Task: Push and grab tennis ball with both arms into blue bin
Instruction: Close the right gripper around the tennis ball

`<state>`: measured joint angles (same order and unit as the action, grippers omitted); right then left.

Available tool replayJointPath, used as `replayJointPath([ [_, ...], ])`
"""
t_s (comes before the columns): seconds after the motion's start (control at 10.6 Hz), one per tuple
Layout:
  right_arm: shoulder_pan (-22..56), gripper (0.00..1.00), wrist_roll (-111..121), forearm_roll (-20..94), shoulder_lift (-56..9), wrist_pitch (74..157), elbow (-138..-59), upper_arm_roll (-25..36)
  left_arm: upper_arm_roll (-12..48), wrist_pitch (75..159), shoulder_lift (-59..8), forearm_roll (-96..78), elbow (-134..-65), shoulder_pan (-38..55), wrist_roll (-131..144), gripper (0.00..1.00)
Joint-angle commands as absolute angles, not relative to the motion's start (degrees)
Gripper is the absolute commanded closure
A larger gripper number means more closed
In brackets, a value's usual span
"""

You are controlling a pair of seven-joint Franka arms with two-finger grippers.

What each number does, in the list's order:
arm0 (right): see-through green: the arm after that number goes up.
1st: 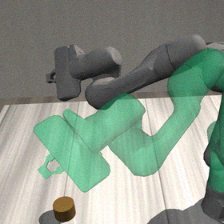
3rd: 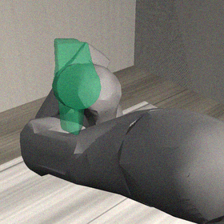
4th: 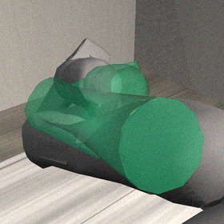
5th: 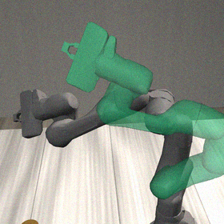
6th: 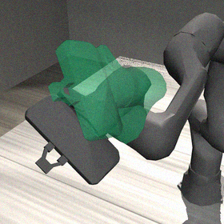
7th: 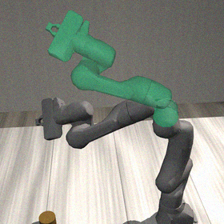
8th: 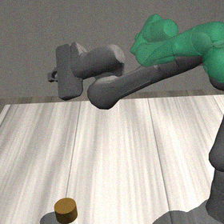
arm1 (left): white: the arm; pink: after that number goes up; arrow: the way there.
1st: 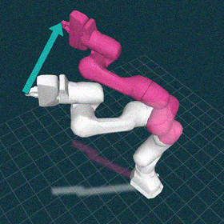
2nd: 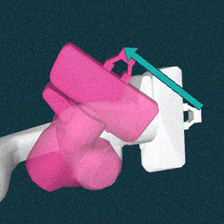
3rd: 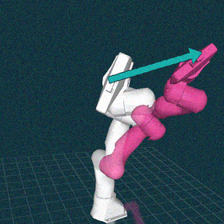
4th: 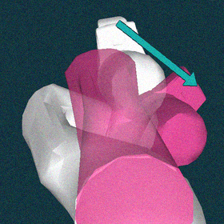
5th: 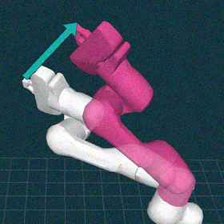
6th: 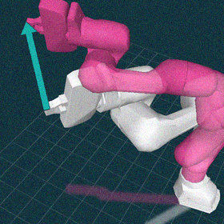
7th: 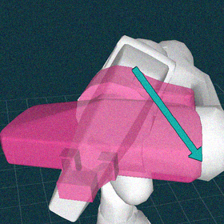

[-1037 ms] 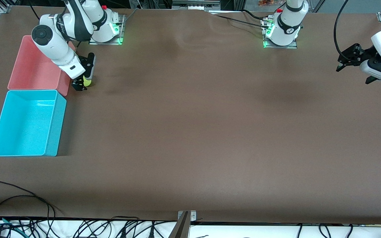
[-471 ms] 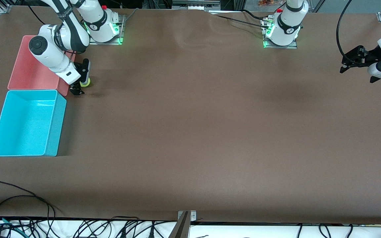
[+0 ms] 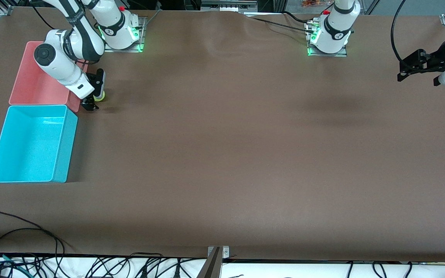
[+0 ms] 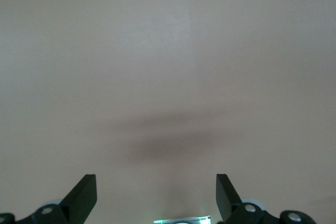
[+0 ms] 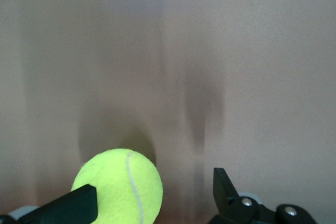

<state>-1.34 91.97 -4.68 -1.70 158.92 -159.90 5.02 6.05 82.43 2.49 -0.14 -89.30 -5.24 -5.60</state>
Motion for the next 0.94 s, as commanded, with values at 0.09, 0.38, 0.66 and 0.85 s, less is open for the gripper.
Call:
replayJointPath([
  [0.09,-1.4,0.00,90.9,-4.5,-0.7,157.2,-161.3,5.9,5.9,81.7,4.6,-1.8,-90.2,-5.4,-0.4,0.00],
  [0.38,-1.3,0.00,88.9,-4.6,-0.1,155.0,-159.8,5.8,6.1,81.7,5.2,-1.8,-90.2,-5.4,-0.5,0.00],
  [0.66,-1.3,0.00,86.9,-4.6,0.6,147.0,-155.8,5.4,4.8,81.7,3.2,-1.9,-88.7,-2.7,-0.2,0.00],
  [0.85,-1.3,0.00,86.9,-4.5,0.3,147.0,-155.8,5.4,-3.4,81.7,2.9,-2.3,-88.3,4.3,-0.4,0.00],
])
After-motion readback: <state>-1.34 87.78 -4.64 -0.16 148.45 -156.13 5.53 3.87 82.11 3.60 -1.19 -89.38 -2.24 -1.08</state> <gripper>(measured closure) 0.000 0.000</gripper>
